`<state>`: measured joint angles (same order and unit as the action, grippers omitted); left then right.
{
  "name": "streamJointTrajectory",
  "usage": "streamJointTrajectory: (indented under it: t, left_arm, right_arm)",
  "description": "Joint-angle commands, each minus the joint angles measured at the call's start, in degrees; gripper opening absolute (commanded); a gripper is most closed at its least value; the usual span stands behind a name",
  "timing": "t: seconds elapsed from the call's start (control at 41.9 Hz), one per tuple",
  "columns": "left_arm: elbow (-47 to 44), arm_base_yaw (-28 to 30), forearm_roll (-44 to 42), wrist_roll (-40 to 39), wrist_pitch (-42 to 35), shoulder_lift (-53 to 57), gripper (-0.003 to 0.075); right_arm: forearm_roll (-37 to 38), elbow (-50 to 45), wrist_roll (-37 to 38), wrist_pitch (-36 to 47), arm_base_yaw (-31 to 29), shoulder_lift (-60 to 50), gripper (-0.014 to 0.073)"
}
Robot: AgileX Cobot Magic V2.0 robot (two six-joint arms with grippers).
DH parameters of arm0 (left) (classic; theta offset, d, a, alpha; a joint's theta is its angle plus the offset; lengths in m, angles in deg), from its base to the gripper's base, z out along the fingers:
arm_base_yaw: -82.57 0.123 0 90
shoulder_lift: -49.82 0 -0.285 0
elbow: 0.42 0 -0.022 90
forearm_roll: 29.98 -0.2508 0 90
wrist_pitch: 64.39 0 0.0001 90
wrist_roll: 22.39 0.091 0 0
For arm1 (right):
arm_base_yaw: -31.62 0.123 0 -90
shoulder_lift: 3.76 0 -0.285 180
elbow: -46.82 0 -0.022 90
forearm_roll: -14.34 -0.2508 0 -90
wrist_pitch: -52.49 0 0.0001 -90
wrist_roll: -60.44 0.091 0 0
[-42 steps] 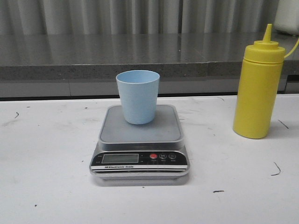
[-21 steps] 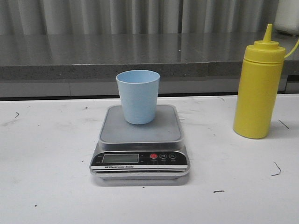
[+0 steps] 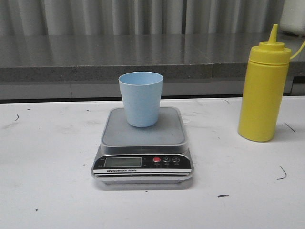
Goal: Pour seasoning into cup on scale with both arms
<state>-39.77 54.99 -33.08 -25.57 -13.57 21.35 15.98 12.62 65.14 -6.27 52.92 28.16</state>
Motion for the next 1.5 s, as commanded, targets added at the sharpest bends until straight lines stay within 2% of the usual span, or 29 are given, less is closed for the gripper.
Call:
streamJointTrajectory:
  t: [0.0,0.334,0.501,0.859,1.026,1.098,1.48]
  left_arm:
    - [1.46,-0.36,0.37,-0.25,-3.90,-0.40,-0.0020]
    - [0.21,-0.25,0.61,-0.25,-5.09,0.91,-0.0020]
    - [-6.74,5.50,0.60,-0.25,-10.60,5.18,-0.0020]
    - [-30.06,19.88,3.10,-0.25,-38.47,19.17,-0.0020]
    - [-39.34,22.48,7.57,-0.25,-50.81,22.03,-0.0020]
    - [-39.28,22.62,8.27,-0.25,-49.04,21.93,-0.0020]
    - [-39.52,22.62,6.57,-0.25,-50.81,21.93,-0.0020]
  right_arm:
    - [1.05,1.79,-0.82,3.53,-0.31,0.43,-0.0117]
    - [1.05,1.79,-0.82,3.48,-0.31,0.43,-0.0117]
    - [1.05,1.79,-0.82,3.48,-0.31,0.43,-0.0117]
    - [1.05,1.79,-0.82,3.48,-0.31,0.43,-0.0117]
    - [1.05,1.79,-0.82,3.48,-0.31,0.43,-0.0117]
    - [1.05,1.79,-0.82,3.32,-0.31,0.43,-0.0117]
    - [1.05,1.79,-0.82,3.19,-0.31,0.43,-0.0117]
